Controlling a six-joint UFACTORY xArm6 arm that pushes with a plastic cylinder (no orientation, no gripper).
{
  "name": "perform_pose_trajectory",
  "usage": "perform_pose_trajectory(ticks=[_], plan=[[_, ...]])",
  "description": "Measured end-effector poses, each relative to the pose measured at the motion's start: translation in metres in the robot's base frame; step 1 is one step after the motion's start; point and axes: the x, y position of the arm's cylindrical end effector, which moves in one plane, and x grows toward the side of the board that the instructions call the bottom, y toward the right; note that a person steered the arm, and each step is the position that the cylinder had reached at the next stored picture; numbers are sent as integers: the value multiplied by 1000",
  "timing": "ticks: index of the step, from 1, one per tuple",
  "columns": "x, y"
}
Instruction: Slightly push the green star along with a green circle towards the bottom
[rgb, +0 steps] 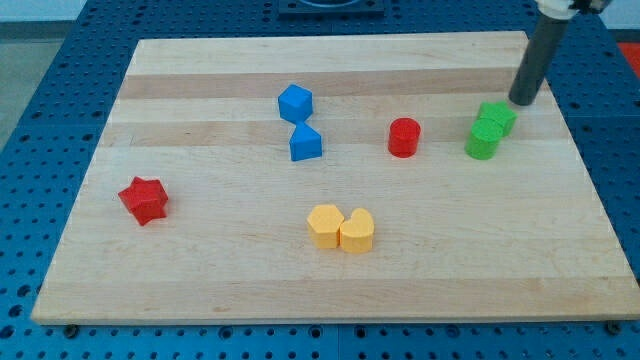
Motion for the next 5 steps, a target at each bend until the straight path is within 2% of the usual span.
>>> perform_pose_trajectory(ticks=[5], plan=[[20,0]])
